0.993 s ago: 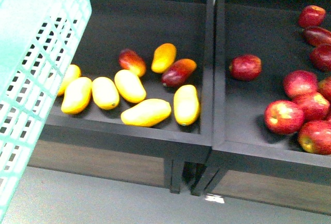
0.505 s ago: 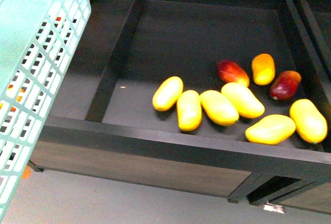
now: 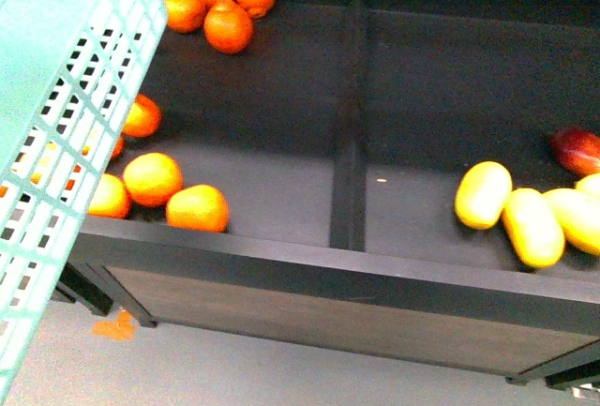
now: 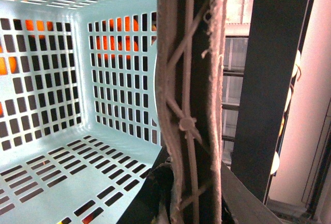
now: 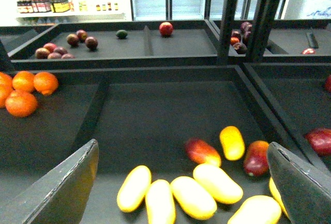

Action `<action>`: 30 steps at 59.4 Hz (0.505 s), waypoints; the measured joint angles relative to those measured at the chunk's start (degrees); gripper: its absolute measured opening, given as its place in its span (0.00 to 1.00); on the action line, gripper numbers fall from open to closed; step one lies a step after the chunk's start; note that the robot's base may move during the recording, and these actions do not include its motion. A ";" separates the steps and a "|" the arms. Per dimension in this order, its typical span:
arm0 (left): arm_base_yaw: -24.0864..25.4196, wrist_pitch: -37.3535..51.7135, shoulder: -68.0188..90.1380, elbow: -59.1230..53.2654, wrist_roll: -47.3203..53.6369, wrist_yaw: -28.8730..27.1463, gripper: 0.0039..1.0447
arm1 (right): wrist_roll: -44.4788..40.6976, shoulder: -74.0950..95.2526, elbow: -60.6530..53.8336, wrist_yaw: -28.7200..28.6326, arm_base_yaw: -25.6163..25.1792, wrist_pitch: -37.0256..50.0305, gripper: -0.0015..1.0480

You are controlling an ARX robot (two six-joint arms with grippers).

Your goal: Pick mango and avocado into basket

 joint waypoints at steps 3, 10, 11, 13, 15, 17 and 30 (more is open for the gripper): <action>0.00 0.00 0.00 0.00 0.00 -0.02 0.07 | 0.00 -0.07 0.00 -0.04 0.00 0.00 0.92; -0.02 0.00 0.00 0.00 0.20 -0.04 0.07 | 0.00 0.02 0.00 -0.20 -0.02 0.00 0.92; 0.00 0.00 0.15 0.00 0.20 -0.15 0.07 | 0.00 0.07 0.00 -0.46 -0.02 -0.02 0.92; 0.24 0.00 0.33 -0.02 0.09 -0.76 0.07 | 0.02 0.00 0.00 -0.48 -0.07 0.00 0.92; 0.33 0.00 0.20 -0.02 0.33 -1.36 0.07 | 0.02 -0.04 0.00 -0.50 -0.07 0.00 0.92; 0.35 0.00 -0.02 -0.02 0.83 -1.53 0.07 | 0.00 0.02 -0.02 -0.46 -0.07 0.00 0.92; -0.07 -21.35 11.43 10.80 33.88 17.51 0.07 | 0.02 0.00 -0.02 -0.22 -0.09 0.00 0.92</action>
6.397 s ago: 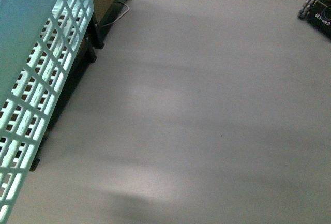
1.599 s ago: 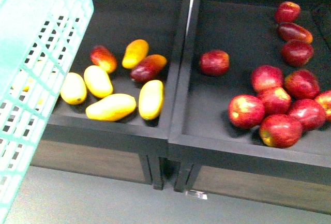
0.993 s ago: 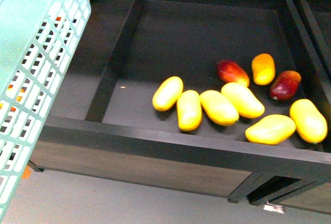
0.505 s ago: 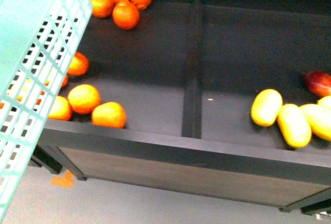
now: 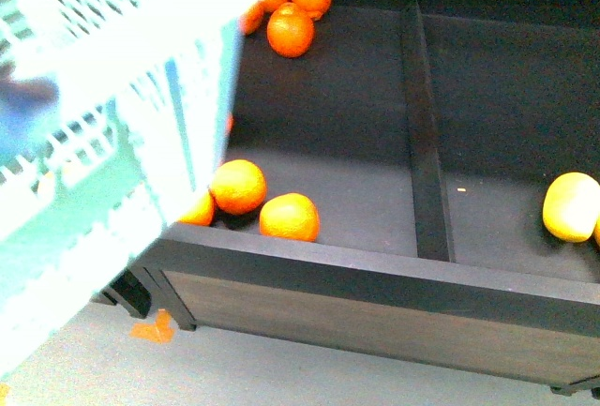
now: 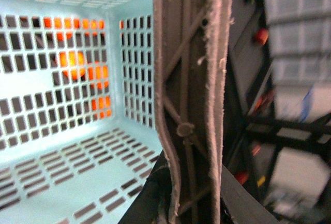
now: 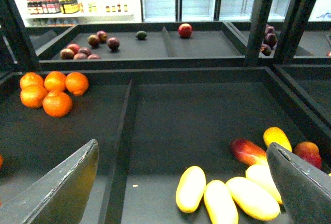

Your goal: Pick mango and avocado into basket

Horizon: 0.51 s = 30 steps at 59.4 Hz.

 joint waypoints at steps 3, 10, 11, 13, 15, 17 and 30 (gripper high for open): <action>-1.68 0.70 2.78 0.22 5.92 -0.46 0.07 | 0.00 -0.02 0.00 0.00 0.02 0.00 0.92; -5.44 5.42 10.34 3.34 11.13 -6.12 0.07 | 0.00 0.00 0.00 0.17 0.02 0.00 0.92; -5.81 5.84 10.97 3.80 11.28 -6.36 0.07 | 0.00 0.00 0.00 0.17 0.02 0.00 0.92; -7.30 7.43 13.40 5.73 11.47 -6.97 0.07 | -0.02 0.00 0.00 0.13 0.02 0.00 0.92; -8.59 8.37 15.17 7.23 11.56 -7.15 0.07 | 0.00 0.00 0.00 0.13 0.02 0.00 0.92; -10.36 9.09 17.46 9.20 11.39 -7.10 0.07 | 0.00 0.00 0.00 0.11 0.02 0.00 0.92; -21.66 9.84 29.66 17.94 5.51 -1.53 0.07 | 0.00 0.00 0.00 0.13 0.02 0.00 0.92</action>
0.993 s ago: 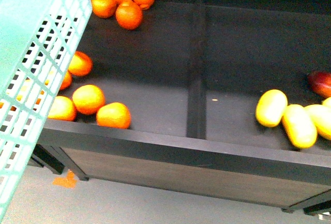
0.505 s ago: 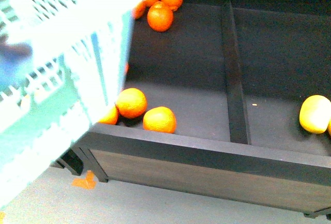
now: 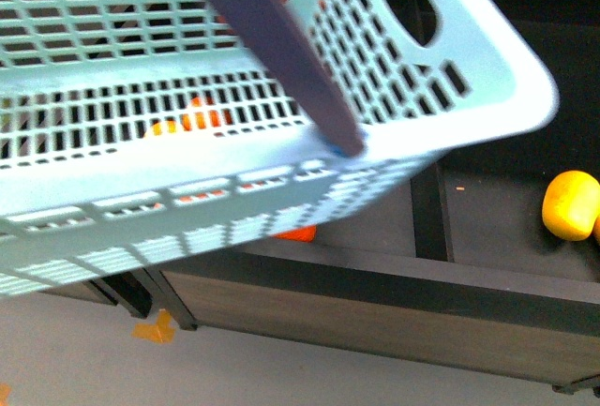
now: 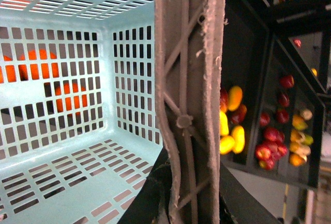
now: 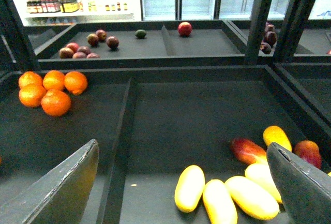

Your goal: Pick mango and avocado into basket

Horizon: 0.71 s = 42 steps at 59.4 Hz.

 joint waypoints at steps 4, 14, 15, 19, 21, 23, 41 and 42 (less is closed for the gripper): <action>-3.06 0.63 1.77 1.38 -2.56 0.94 0.07 | 0.00 0.00 0.00 0.00 0.00 0.00 0.92; -8.76 3.39 2.43 2.80 -6.75 1.09 0.07 | 0.00 0.00 0.00 -0.02 0.00 0.00 0.92; -9.51 3.69 2.40 2.80 -6.84 0.39 0.07 | 0.00 0.00 0.00 -0.02 0.00 0.00 0.92; -10.32 3.80 2.40 2.80 -6.82 -0.26 0.07 | 0.00 -0.02 0.00 0.00 0.00 0.00 0.92; -10.36 3.80 2.40 2.80 -6.82 -0.35 0.07 | 0.00 0.00 0.00 0.00 0.00 0.00 0.92; -10.36 3.78 2.40 2.80 -6.97 -0.42 0.07 | 0.00 0.00 0.00 0.00 0.00 0.00 0.92; -10.38 3.78 2.40 2.80 -7.13 -0.57 0.07 | 0.00 0.00 0.00 0.00 0.00 0.00 0.92; -10.38 3.78 2.40 2.80 -7.13 -0.57 0.07 | 0.00 0.00 0.00 -0.02 0.00 0.00 0.92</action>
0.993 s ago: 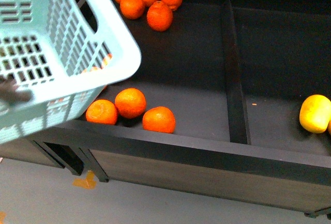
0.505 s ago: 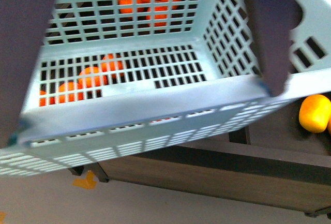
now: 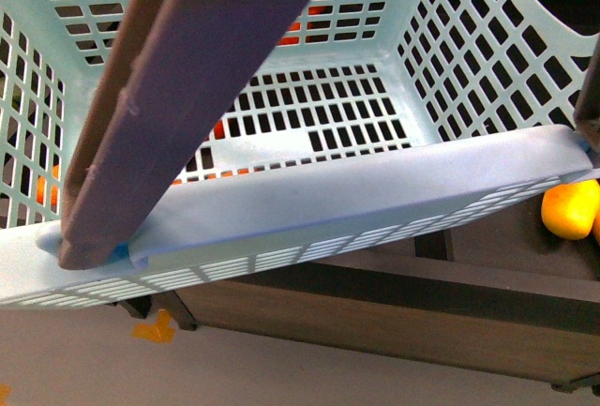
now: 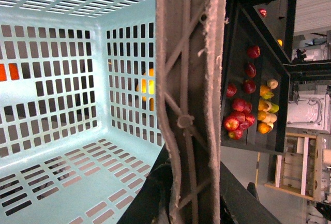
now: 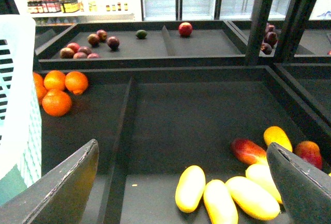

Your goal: Pick mango and avocado into basket

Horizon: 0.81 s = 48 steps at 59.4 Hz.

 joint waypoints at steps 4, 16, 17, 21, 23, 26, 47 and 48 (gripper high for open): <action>0.00 0.00 0.00 0.00 0.00 0.02 0.07 | 0.00 0.00 0.00 0.02 0.00 0.00 0.92; 0.00 0.00 0.00 0.00 -0.09 0.00 0.07 | 0.00 0.00 0.00 0.00 0.00 0.00 0.92; 0.00 0.00 0.00 0.00 -0.07 -0.02 0.07 | 0.02 0.11 0.04 0.35 0.02 -0.11 0.92; 0.00 0.00 0.00 0.00 -0.07 -0.02 0.07 | 5.75 5.86 4.22 8.81 1.77 -10.51 0.92; 0.02 0.00 0.00 0.00 -0.15 -0.02 0.07 | 10.32 10.64 6.86 12.37 1.14 -16.06 0.92; 0.00 0.02 0.00 0.00 -0.26 -0.09 0.07 | 15.74 17.84 9.90 13.31 -1.22 -21.03 0.92; 0.00 0.00 0.00 0.00 -0.24 -0.04 0.07 | 12.46 69.83 21.03 6.47 -15.89 18.53 0.92; 0.00 0.00 0.00 0.00 -0.24 -0.04 0.07 | 12.04 73.20 22.32 6.51 -15.69 20.04 0.92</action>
